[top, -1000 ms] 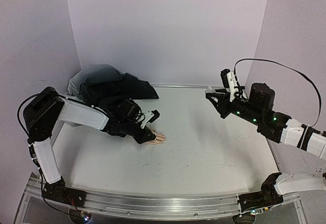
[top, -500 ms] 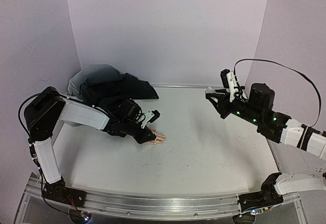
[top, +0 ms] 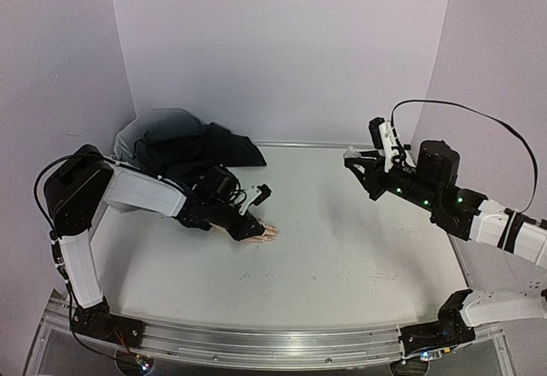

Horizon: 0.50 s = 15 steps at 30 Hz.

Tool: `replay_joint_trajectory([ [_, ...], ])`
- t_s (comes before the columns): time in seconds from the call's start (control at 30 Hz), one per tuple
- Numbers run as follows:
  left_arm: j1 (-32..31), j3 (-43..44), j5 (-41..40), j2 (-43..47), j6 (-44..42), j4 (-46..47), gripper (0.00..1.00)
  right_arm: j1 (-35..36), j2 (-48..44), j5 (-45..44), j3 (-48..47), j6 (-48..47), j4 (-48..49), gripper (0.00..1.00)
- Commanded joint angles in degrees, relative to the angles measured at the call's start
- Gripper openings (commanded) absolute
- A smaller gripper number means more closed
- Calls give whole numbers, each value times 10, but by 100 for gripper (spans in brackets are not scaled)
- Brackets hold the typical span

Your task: Paint the nails

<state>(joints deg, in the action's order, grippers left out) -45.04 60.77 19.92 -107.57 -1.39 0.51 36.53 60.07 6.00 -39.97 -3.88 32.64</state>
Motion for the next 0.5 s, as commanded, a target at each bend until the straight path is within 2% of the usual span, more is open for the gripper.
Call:
replay_joint_trajectory([
  [0.0, 2, 26, 19, -4, 6, 15, 0, 1, 0, 4, -7, -5, 46, 0],
  [0.13, 1, 23, 38, 9, 6, 15, 0, 2, 1, 4, -7, -5, 47, 0],
  [0.47, 3, -11, -16, 56, 4, 15, 0, 2, 3, 9, -8, -3, 46, 0],
])
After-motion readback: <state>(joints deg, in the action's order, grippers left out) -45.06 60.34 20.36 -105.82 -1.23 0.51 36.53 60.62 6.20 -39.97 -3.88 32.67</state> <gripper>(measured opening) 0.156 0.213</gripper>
